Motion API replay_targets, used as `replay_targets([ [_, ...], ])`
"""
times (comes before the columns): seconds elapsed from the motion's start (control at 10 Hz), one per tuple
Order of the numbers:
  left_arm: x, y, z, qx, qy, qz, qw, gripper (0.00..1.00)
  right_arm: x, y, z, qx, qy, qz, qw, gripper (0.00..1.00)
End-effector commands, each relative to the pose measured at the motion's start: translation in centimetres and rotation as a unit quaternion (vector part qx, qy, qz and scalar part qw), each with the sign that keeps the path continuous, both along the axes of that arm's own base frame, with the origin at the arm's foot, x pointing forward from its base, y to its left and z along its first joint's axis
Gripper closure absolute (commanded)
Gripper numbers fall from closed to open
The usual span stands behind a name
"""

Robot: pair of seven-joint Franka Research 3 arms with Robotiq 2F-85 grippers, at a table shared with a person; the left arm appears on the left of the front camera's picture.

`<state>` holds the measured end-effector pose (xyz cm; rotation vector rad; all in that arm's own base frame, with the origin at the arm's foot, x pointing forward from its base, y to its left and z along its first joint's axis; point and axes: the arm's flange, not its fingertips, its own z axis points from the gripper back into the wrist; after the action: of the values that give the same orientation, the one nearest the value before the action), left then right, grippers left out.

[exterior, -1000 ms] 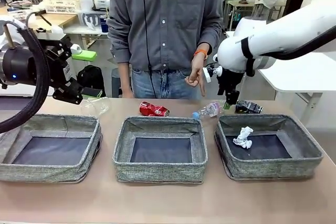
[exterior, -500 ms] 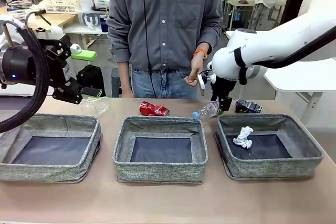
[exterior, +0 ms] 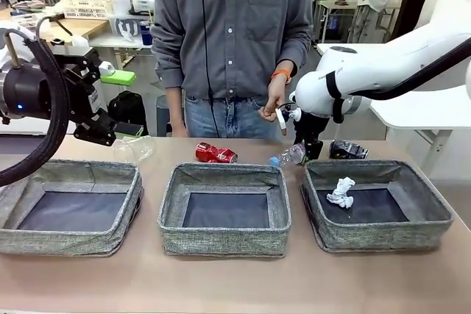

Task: Sort the waste into the appropriate baskets.
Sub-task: Pick up the waste item pointed out by the person.

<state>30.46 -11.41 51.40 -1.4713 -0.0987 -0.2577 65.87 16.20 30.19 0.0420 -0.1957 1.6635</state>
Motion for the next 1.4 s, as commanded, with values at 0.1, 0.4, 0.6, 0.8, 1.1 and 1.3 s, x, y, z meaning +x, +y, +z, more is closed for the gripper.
replay_targets([
  [0.1, -0.3, -0.3, 0.1, -0.012, 0.003, 0.0, 1.0, 0.0, 0.6, 0.0, 0.3, 0.007, 0.005, 0.033, 0.999, 0.04],
  [0.4, -0.3, -0.3, 0.1, -0.012, 0.003, 0.0, 1.0, 0.0, 0.5, 0.0, 0.3, -0.004, 0.014, 0.03, 0.999, 0.4],
  [0.6, -0.3, -0.3, 0.1, -0.012, 0.003, 0.0, 1.0, 0.0, 0.3, -0.5, 0.5, 0.002, 0.014, 0.028, 1.0, 0.59],
  [0.8, -0.3, -0.3, 0.1, -0.012, 0.003, 0.0, 1.0, 0.0, 0.1, -0.9, 0.3, -0.003, 0.023, 0.028, 0.999, 0.72],
  [1.1, -0.3, -0.3, 0.1, -0.012, 0.003, 0.0, 1.0, 0.0, -0.2, -1.4, 1.0, -0.008, 0.027, 0.032, 0.999, 0.72],
  [1.3, -0.3, -0.3, 0.1, -0.012, 0.003, 0.0, 1.0, 0.0, -0.3, -1.6, 1.9, -0.007, 0.019, 0.034, 0.999, 0.72],
])
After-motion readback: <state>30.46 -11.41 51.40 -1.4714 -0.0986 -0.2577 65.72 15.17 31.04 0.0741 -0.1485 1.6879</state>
